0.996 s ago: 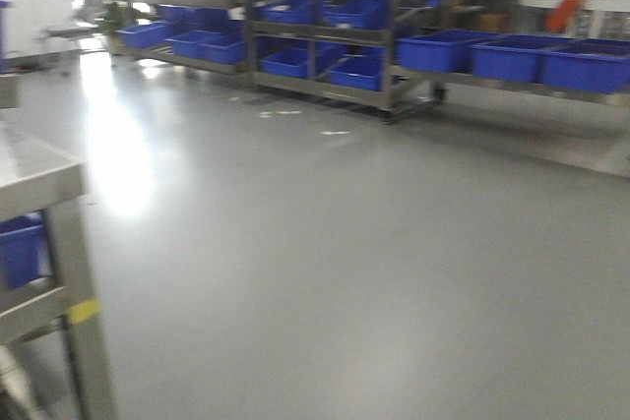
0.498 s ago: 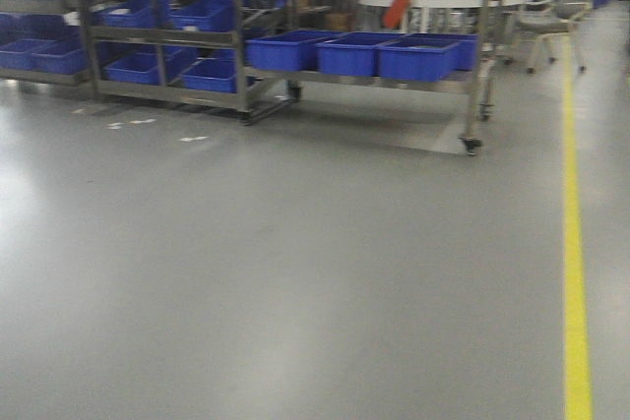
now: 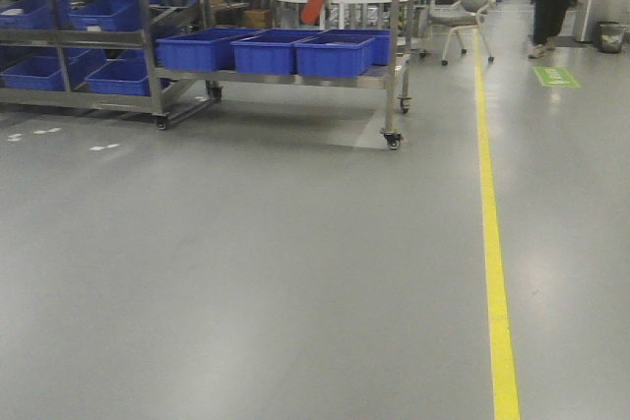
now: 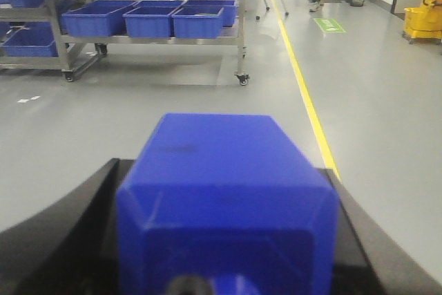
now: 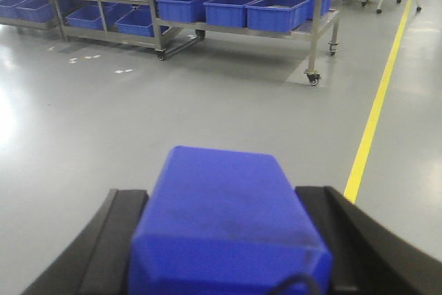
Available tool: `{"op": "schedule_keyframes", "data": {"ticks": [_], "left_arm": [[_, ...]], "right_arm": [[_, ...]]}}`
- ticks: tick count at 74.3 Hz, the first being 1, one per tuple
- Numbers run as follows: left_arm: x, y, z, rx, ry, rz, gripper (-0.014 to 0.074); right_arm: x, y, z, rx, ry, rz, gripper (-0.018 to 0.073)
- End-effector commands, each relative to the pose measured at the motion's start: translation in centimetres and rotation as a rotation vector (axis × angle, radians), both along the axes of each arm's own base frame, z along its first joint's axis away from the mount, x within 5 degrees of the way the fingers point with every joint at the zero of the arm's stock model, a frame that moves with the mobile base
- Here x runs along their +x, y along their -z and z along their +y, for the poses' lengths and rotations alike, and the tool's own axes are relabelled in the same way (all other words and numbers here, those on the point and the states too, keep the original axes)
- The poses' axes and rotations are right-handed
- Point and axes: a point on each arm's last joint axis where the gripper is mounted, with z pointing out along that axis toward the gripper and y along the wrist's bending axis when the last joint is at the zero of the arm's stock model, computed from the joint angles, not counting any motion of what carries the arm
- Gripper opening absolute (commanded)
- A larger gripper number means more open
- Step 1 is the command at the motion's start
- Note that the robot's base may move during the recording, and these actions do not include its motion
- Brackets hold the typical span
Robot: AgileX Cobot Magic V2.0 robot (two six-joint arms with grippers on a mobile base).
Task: Pick and sort blue part to right shelf
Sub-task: 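Drive the base away from the table while holding both parts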
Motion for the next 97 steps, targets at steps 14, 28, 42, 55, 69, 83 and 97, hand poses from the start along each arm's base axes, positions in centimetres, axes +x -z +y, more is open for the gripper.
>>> {"op": "schedule_keyframes", "data": {"ticks": [14,28,42,55,69,83,97], "left_arm": [[-0.02,-1.62,0.01,-0.026,0.007,-0.103,0.0281],[-0.02,-1.62,0.01,-0.026,0.007,-0.103,0.0281],[-0.02,-1.62,0.01,-0.026,0.007,-0.103,0.0281],[-0.02,-1.62,0.01,-0.026,0.007,-0.103,0.0281],[-0.02,-1.62,0.01,-0.026,0.007,-0.103,0.0281],[-0.02,-1.62,0.01,-0.026,0.007,-0.103,0.0281],[-0.02,-1.62,0.01,-0.026,0.007,-0.103,0.0281]], "right_arm": [[-0.08,-1.66,-0.02,0.007,0.002,-0.104,0.0282],[-0.08,-1.66,-0.02,0.007,0.002,-0.104,0.0282],[-0.08,-1.66,-0.02,0.007,0.002,-0.104,0.0282],[-0.08,-1.66,-0.02,0.007,0.002,-0.104,0.0282],[-0.08,-1.66,-0.02,0.007,0.002,-0.104,0.0282],[-0.08,-1.66,-0.02,0.007,0.002,-0.104,0.0282],[-0.08,-1.66,-0.02,0.007,0.002,-0.104,0.0282]]}}
